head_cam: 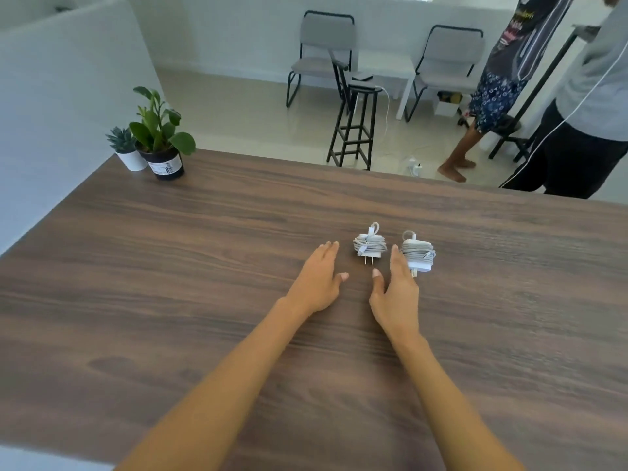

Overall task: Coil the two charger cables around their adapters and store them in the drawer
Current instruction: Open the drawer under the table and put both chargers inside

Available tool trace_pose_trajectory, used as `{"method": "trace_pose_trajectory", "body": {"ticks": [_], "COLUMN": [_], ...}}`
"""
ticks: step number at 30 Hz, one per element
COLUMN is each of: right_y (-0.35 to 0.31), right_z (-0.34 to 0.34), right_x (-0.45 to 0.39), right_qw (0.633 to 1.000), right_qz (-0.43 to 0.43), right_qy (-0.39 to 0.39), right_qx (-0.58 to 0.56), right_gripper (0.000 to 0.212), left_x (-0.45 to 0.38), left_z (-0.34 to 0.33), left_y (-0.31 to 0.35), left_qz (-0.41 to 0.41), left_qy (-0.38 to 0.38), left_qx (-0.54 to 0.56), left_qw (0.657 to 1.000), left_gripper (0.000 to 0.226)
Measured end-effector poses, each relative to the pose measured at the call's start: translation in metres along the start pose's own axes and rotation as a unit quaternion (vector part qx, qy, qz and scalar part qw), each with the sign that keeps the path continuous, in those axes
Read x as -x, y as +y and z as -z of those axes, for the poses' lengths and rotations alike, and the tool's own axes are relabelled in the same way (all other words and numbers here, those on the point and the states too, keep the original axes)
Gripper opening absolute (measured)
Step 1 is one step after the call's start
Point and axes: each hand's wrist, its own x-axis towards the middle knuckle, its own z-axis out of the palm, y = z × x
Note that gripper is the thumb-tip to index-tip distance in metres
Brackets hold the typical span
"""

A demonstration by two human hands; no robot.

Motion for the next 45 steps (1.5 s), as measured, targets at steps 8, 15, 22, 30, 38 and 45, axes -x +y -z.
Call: {"method": "trace_pose_trajectory", "body": {"ticks": [8, 15, 22, 30, 38, 45], "right_y": [0.002, -0.005, -0.024, -0.003, 0.047, 0.105], "right_z": [0.026, 0.062, 0.083, 0.119, 0.148, 0.162], "right_x": [0.068, 0.148, 0.225, 0.287, 0.318, 0.344], "right_qw": [0.989, 0.953, 0.952, 0.951, 0.951, 0.942], "right_qz": [0.019, -0.014, -0.04, -0.081, -0.102, -0.117], "right_qy": [-0.058, -0.101, -0.109, -0.092, -0.102, -0.172], "right_qx": [0.138, 0.287, 0.282, 0.283, 0.273, 0.265], "right_gripper": [0.052, 0.057, 0.061, 0.059, 0.059, 0.06], "left_x": [0.064, 0.149, 0.233, 0.284, 0.328, 0.343], "left_z": [-0.004, -0.011, -0.021, -0.048, -0.102, -0.165], "left_y": [0.017, 0.023, 0.039, 0.065, 0.087, 0.091], "left_qz": [0.019, -0.01, -0.017, -0.052, -0.028, 0.047], "left_qy": [-0.06, -0.085, -0.114, -0.133, -0.162, -0.199], "left_qx": [-0.158, -0.186, -0.191, -0.212, -0.196, -0.224], "left_qw": [0.986, 0.979, 0.975, 0.967, 0.967, 0.953], "left_gripper": [0.062, 0.06, 0.061, 0.063, 0.062, 0.062]}}
